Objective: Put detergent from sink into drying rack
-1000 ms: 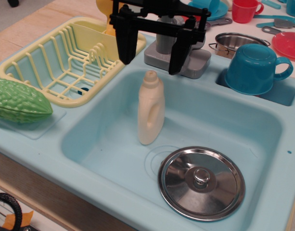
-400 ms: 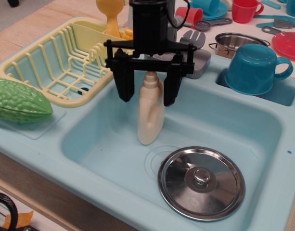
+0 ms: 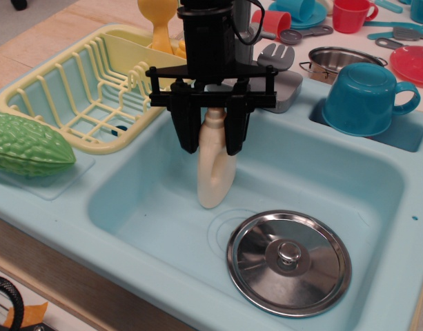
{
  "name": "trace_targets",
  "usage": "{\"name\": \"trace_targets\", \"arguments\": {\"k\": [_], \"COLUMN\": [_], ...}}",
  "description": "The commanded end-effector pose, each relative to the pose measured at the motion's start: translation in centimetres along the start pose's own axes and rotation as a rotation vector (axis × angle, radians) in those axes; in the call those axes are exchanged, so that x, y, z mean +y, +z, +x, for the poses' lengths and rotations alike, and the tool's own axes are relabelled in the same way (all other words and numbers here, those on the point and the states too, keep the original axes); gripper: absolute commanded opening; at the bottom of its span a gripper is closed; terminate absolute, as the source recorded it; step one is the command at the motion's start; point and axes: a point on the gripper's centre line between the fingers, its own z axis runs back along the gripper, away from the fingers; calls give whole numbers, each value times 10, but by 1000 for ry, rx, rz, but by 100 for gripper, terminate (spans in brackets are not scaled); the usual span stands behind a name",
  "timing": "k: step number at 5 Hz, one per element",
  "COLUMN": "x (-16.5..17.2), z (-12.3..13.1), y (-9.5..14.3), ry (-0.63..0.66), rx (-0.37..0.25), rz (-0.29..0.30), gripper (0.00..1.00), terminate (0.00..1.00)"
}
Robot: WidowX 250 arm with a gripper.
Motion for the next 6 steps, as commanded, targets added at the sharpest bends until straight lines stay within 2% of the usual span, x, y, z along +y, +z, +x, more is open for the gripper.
{"name": "trace_targets", "arguments": {"k": [1, 3, 4, 5, 6], "x": [1, 46, 69, 82, 82], "z": [-3, 11, 18, 28, 28], "y": [55, 116, 129, 125, 125], "ry": [-2, 59, 79, 40, 40], "rx": [-96, -163, -177, -130, -130], "rz": [62, 173, 208, 196, 196], "gripper": [0, 0, 0, 100, 100], "terminate": [0, 0, 0, 0, 0]}}
